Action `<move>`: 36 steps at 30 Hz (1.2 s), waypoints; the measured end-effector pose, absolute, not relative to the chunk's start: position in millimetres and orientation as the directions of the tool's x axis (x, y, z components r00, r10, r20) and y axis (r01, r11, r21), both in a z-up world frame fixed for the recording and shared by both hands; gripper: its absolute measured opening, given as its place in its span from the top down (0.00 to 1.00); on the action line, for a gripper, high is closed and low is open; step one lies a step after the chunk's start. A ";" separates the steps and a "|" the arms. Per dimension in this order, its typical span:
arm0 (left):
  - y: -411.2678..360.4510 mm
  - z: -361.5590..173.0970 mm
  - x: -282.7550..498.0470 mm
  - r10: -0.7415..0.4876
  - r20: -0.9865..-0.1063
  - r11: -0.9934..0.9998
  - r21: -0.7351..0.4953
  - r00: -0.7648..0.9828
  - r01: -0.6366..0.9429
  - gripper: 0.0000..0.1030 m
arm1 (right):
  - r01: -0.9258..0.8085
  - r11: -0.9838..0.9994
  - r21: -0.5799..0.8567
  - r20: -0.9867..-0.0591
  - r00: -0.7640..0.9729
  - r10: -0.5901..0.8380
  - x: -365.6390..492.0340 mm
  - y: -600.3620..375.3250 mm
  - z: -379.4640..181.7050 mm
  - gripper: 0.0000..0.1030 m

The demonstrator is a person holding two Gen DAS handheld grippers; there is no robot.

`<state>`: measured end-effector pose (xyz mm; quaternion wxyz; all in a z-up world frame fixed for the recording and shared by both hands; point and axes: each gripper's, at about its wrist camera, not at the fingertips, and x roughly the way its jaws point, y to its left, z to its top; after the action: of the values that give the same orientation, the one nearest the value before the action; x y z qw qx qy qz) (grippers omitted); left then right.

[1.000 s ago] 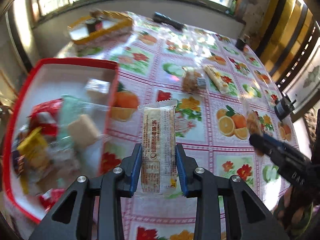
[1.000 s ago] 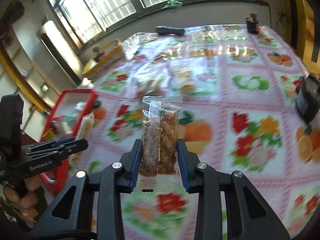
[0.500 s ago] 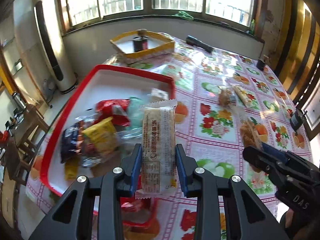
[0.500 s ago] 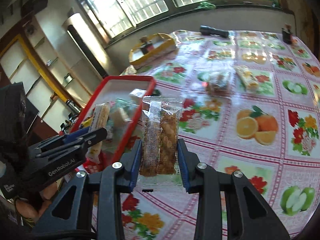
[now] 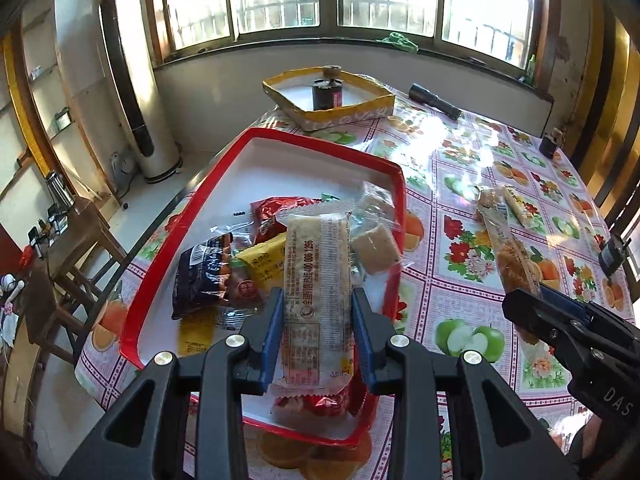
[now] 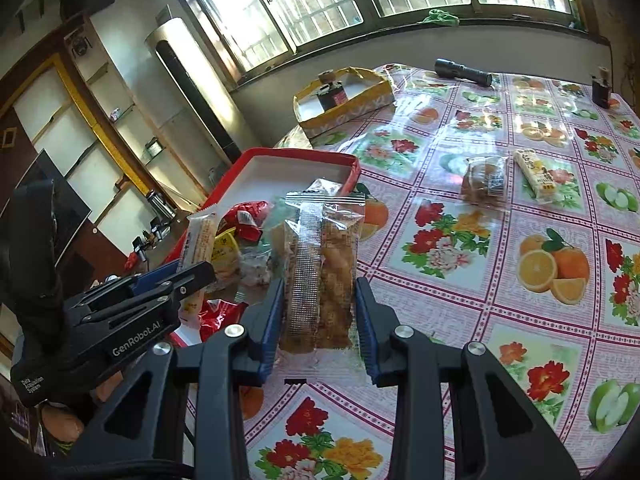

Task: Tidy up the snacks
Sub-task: 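Carry the wafer packet with the left gripper while the right carries the peanut-bar packet over the tray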

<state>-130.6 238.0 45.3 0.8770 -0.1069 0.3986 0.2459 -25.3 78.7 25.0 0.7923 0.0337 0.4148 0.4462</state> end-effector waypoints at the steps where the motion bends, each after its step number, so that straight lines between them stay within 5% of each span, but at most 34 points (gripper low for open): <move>1: 239.3 45.1 -131.0 0.345 -0.752 0.856 0.006 0.561 -0.518 0.69 | -0.681 0.597 0.423 -0.626 0.256 0.736 -25.7 80.7 25.6 0.65; 36: 311.2 32.8 -140.0 0.351 -0.771 0.798 -0.050 0.532 -0.600 0.69 | -0.736 0.536 0.413 -0.645 0.180 0.743 -13.8 157.7 23.1 0.64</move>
<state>-140.0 311.2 32.8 0.8609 -0.1569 0.3974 0.2763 -13.8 157.7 23.1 0.7679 0.0042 0.4223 0.4816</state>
